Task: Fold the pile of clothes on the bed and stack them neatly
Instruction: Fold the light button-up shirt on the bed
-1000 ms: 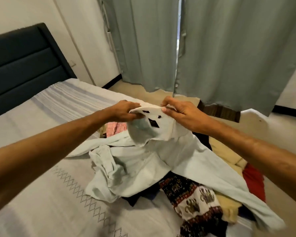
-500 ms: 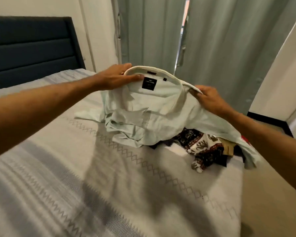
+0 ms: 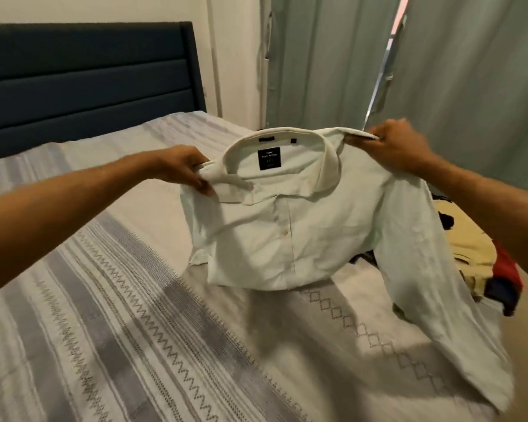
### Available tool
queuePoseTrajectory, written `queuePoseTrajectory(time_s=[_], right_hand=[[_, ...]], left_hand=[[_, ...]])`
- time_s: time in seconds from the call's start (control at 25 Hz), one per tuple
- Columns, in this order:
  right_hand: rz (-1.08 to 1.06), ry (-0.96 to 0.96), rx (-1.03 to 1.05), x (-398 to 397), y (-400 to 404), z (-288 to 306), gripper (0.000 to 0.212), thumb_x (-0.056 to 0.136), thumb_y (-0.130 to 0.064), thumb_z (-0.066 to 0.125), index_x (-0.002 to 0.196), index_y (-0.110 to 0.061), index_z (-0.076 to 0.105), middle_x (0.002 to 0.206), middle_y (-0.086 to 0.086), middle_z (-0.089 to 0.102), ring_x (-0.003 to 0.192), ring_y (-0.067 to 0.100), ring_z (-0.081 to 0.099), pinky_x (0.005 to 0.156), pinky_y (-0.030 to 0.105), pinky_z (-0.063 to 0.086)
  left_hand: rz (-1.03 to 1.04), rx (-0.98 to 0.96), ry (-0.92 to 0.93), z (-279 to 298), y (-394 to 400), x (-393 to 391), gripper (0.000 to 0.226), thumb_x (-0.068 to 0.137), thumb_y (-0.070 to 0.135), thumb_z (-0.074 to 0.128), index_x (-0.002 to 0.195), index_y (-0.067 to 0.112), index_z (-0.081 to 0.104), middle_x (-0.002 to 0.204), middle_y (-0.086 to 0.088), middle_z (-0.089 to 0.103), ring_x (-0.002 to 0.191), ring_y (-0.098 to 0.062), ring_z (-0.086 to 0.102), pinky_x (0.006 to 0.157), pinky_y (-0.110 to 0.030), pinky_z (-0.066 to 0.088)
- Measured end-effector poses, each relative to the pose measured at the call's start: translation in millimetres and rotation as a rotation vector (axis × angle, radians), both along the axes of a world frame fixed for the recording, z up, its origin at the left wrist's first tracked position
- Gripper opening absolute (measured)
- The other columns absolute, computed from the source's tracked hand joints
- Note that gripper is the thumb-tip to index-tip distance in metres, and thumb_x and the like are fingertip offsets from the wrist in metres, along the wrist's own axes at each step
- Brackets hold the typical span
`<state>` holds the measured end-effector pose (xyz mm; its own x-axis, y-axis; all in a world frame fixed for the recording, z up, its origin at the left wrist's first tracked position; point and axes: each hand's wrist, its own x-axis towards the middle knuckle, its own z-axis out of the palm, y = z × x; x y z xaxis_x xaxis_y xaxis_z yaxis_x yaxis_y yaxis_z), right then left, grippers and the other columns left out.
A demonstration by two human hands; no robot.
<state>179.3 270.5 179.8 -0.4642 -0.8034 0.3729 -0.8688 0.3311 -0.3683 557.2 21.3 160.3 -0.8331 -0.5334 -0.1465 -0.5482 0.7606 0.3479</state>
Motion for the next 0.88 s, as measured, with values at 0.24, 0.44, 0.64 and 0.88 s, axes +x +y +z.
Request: queuePoseTrajectory(time_s=[0.24, 0.44, 0.64, 0.88], right_hand=[[-0.167, -0.069, 0.174, -65.3, -66.7, 25.3, 0.073, 0.095, -0.077, 0.043, 0.064, -0.012, 0.059, 0.069, 0.009, 0.059, 0.080, 0.037, 0.058, 0.069, 0.038, 0.040], [-0.120, -0.090, 0.086, -103.9, -147.7, 146.1, 0.039, 0.111, -0.033, 0.044, 0.094, -0.002, 0.061, 0.106, 0.028, 0.067, 0.105, 0.045, 0.061, 0.074, 0.038, 0.035], [-0.256, -0.188, -0.304, -91.0, -237.1, 268.7, 0.032, 0.106, -0.032, 0.054, 0.112, -0.007, 0.073, 0.107, 0.024, 0.069, 0.099, 0.032, 0.063, 0.079, 0.039, 0.043], [-0.362, -0.212, -0.651, -48.3, -273.1, 296.6, 0.042, 0.103, -0.052, 0.044, 0.116, -0.020, 0.068, 0.114, 0.005, 0.070, 0.102, 0.016, 0.061, 0.097, 0.043, 0.049]], left_hand=[[0.218, 0.025, 0.332, 41.5, -87.5, -70.5, 0.041, 0.085, 0.064, 0.073, 0.093, 0.024, 0.077, 0.088, 0.000, 0.074, 0.083, -0.016, 0.067, 0.071, -0.031, 0.051], [0.174, -0.150, 0.482, 171.2, -178.5, -115.9, 0.050, 0.086, 0.070, 0.069, 0.099, 0.023, 0.078, 0.092, -0.003, 0.075, 0.088, -0.021, 0.070, 0.081, -0.045, 0.058], [0.270, -0.404, 0.600, 306.6, -267.9, -123.7, 0.061, 0.081, 0.082, 0.059, 0.091, 0.022, 0.068, 0.095, -0.007, 0.072, 0.091, -0.030, 0.067, 0.071, -0.037, 0.047], [0.258, -0.609, 0.945, 336.8, -255.7, -67.8, 0.059, 0.090, 0.074, 0.060, 0.104, 0.017, 0.069, 0.107, -0.010, 0.071, 0.086, -0.013, 0.059, 0.066, -0.015, 0.039]])
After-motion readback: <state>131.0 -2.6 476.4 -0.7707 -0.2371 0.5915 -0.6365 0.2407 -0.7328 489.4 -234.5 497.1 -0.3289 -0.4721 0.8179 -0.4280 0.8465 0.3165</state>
